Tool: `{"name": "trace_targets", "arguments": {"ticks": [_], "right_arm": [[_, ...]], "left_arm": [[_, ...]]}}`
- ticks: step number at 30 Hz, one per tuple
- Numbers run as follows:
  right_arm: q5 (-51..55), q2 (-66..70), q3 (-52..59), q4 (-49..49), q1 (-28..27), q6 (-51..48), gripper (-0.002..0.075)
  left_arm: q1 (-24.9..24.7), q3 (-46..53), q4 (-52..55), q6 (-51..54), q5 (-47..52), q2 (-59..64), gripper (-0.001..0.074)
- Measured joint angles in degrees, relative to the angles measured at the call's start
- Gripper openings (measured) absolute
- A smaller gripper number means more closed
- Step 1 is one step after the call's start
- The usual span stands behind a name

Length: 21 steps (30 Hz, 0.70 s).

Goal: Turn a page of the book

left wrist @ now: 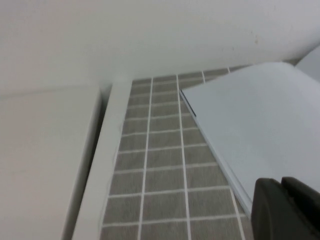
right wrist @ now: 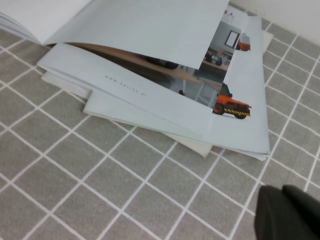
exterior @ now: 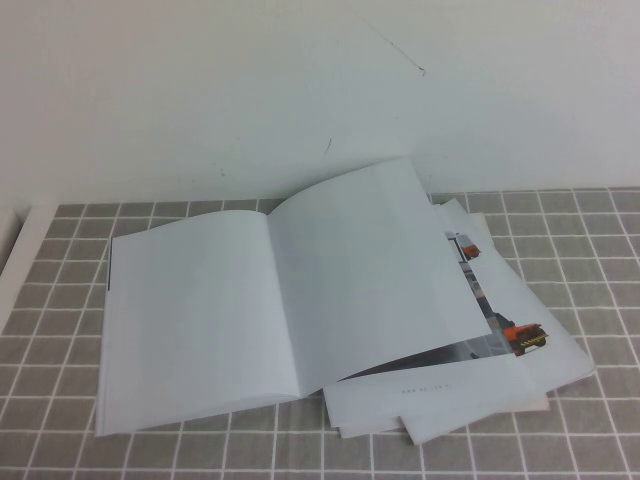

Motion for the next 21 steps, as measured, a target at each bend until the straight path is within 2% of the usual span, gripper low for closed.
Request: {"name": "trace_targets", "arguments": {"ticks": [5, 21], "right_arm": [[0.1, 0.0, 0.1, 0.0, 0.0, 0.0, -0.0001], [0.2, 0.0, 0.1, 0.0, 0.0, 0.0, -0.0001]], "left_arm": [[-1.6, 0.8, 2.1, 2.2, 5.3, 0.0, -0.0004], [-2.0, 0.8, 2.5, 5.0, 5.7, 0.0, -0.0004]]}}
